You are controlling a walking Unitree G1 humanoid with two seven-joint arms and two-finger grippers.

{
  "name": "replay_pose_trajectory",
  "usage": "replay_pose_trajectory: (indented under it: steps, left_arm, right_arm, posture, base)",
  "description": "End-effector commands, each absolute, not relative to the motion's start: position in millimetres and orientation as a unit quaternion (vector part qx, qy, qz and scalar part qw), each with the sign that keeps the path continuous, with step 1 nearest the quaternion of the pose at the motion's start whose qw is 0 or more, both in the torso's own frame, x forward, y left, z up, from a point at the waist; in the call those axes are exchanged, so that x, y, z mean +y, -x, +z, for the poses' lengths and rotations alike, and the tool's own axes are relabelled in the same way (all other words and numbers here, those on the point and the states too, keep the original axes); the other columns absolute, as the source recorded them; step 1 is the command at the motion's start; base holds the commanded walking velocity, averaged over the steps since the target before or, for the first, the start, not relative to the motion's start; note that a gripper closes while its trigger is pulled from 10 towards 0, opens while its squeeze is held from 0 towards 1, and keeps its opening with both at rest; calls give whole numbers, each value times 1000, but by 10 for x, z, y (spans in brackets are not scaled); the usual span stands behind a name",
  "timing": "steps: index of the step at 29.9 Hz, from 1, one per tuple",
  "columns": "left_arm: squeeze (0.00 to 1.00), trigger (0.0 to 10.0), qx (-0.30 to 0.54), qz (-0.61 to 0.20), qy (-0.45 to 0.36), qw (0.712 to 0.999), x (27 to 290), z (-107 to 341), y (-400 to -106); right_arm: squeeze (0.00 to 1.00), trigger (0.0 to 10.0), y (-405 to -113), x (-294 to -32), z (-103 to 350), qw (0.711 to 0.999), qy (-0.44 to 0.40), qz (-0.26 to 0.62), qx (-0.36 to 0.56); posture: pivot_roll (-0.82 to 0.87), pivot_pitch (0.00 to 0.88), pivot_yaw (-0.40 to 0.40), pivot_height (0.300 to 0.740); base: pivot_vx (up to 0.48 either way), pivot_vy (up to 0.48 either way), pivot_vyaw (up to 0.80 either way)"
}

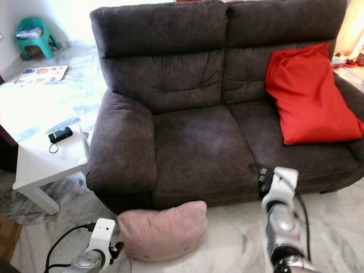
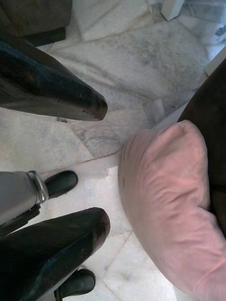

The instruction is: Move the pillow to the sofa from floor

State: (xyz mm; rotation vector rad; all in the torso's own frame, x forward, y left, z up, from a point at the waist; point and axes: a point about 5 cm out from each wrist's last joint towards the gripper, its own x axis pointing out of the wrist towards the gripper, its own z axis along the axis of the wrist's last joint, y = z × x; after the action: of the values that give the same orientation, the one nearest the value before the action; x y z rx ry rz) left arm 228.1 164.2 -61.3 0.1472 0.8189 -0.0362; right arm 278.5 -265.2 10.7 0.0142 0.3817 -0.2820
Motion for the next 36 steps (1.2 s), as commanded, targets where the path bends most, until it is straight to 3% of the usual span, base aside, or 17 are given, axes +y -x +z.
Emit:
replay_pose_trajectory:
  steps: [1,10,19,30,36]
  left_arm:
    - [0,10000,403,-5,-62,913,1661,-624,-2266]
    - [0,10000,400,1,-53,915,1668,-647,-2217]
    - [0,10000,422,51,-23,905,1793,-796,-1910]
    - [0,10000,421,42,-42,905,1877,-798,-1880]
    - [0,10000,420,53,-57,904,2076,-760,-1897]
  right_arm:
    - [0,10000,-2841,-2685,183,975,-19,-139,172]
    - [0,10000,-2637,-2494,-104,967,-18,-96,236]
    - [0,10000,-2383,-2139,-425,948,-4,-23,318]
    - [0,10000,-2175,-2120,-585,928,3,-20,371]
    - [0,10000,-1842,-2075,-791,900,7,-26,435]
  posture:
    - [-208,0,43,739]
    - [-180,0,34,739]
    - [3,0,-95,739]
    - [49,0,-72,739]
    - [14,0,-38,739]
  base:
    - [0,0,0]
    - [0,0,0]
    - [0,0,0]
    - [0,0,0]
    - [0,0,0]
